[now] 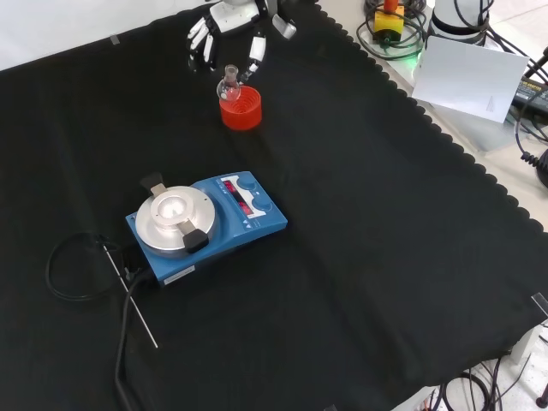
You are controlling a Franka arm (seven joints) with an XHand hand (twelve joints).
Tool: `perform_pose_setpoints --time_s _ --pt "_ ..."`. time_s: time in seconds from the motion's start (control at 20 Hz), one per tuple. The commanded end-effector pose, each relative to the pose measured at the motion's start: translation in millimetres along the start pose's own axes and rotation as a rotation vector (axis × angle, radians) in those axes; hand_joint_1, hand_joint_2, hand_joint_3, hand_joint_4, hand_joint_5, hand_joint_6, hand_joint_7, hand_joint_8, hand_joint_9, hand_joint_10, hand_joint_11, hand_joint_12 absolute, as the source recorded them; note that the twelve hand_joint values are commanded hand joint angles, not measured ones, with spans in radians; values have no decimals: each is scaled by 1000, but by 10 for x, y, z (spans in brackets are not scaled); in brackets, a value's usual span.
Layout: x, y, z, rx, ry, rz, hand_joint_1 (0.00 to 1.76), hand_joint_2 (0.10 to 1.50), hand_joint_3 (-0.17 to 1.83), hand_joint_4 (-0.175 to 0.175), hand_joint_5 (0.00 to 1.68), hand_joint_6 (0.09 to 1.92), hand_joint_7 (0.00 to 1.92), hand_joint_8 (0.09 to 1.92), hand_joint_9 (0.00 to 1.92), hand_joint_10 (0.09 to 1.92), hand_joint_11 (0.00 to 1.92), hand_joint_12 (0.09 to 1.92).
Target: Place the round-bottom flask on the heater.
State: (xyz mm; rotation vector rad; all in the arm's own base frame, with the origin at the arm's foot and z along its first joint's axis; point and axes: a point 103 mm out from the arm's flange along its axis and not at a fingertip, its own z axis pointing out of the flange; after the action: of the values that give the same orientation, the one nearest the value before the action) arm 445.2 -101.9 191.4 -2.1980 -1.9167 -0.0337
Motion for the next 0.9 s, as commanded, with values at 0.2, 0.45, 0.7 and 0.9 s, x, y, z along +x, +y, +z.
perform_pose_setpoints --time_s 0.2,0.45,0.7,0.9 --pt "545 580 -634 38 -37 -53 1121 647 831 24 1121 1021 457 677 678 574 420 1322" --pt "668 807 -693 53 -53 -78 1121 646 834 25 1122 1022 455 678 676 575 420 1322" --pt "785 1058 -759 58 -59 -106 1121 644 836 26 1122 1023 453 679 675 577 419 1322" --pt "891 1240 -792 59 -56 -133 1121 643 839 27 1122 1025 452 681 673 578 419 1322"
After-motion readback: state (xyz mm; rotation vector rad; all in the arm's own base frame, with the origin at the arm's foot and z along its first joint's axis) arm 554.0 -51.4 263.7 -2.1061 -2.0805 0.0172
